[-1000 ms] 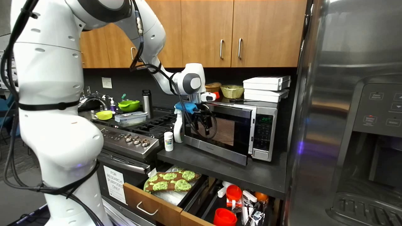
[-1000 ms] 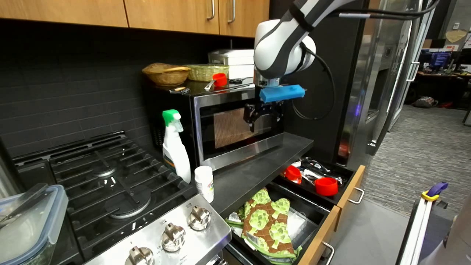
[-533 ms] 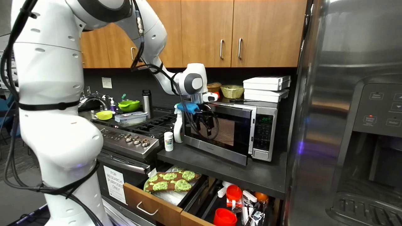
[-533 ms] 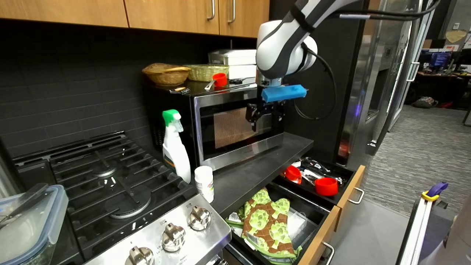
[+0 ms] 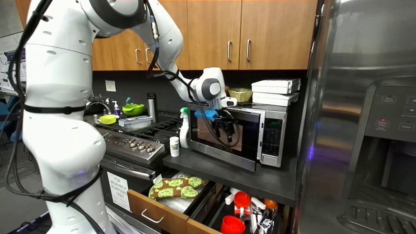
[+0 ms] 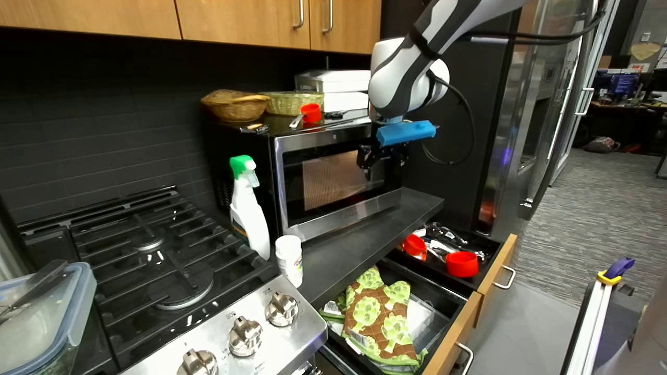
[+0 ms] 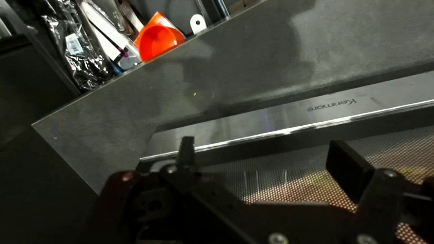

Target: Close the microwave door

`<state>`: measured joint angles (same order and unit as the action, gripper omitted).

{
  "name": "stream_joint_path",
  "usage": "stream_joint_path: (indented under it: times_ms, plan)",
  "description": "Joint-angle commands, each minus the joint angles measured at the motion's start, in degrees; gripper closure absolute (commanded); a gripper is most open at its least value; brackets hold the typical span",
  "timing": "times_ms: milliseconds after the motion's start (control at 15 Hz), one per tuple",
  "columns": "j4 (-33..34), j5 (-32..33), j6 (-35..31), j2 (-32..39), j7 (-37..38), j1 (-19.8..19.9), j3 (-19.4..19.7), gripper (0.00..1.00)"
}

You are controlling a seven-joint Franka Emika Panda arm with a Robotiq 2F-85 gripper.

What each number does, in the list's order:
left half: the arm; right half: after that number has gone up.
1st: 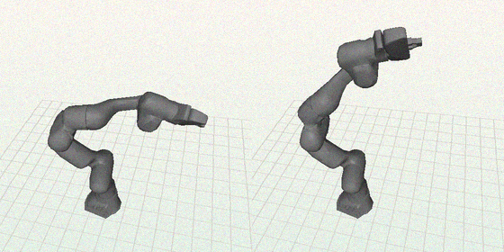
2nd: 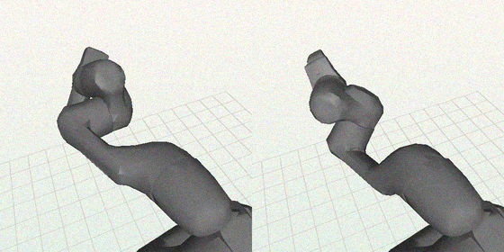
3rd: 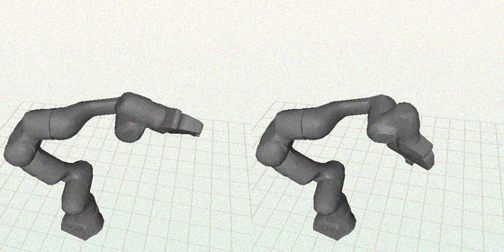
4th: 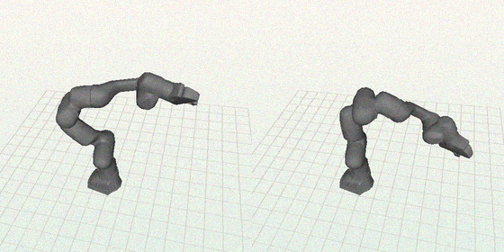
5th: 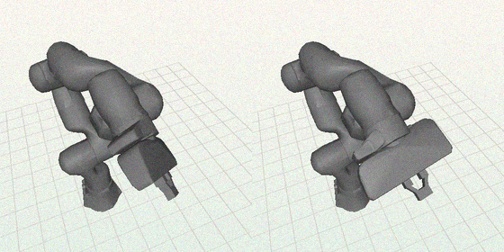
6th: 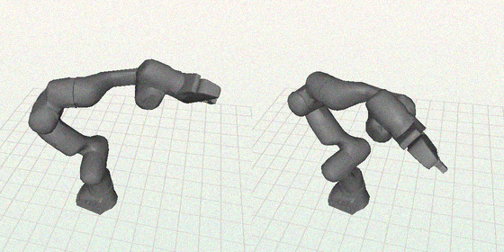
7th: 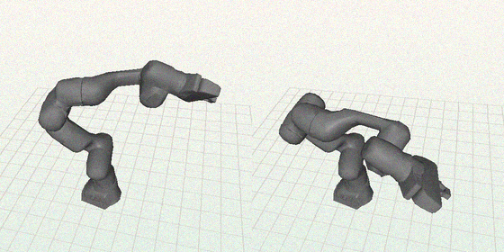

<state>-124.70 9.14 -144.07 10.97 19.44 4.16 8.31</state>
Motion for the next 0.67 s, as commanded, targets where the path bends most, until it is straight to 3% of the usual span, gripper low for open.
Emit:
stream_joint_path:
  times_ms: [0, 600]
  plan:
    - [4.69, 2.77, -2.16, 4.94, 1.21, -0.41, 1.62, 0.00]
    - [13.02, 5.14, -7.52, 12.77, 4.65, -2.63, 6.19, 0.00]
